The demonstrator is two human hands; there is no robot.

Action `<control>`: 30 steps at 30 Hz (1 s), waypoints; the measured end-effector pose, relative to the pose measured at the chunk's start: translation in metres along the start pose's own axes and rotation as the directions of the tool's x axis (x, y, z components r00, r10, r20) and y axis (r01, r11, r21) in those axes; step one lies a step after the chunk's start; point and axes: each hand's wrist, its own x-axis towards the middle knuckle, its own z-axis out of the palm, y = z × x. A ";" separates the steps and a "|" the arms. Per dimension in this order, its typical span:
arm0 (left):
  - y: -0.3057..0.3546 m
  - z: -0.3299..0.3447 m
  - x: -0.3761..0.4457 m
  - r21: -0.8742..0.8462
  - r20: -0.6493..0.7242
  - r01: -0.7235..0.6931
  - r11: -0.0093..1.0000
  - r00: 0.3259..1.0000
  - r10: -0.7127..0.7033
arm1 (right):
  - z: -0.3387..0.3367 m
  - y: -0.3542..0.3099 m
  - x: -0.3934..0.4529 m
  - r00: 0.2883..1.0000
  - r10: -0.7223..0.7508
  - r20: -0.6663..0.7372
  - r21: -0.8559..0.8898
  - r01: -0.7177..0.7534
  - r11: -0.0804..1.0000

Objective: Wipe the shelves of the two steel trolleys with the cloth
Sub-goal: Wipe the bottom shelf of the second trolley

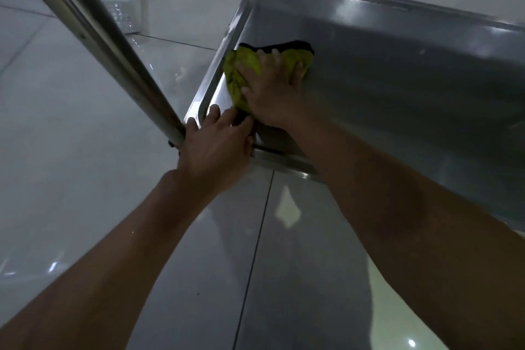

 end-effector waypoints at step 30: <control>0.183 -0.005 0.046 -0.139 0.101 -0.198 0.970 0.972 0.212 | -0.040 0.268 -0.215 0.875 0.481 -0.050 -0.035 -0.483 0.875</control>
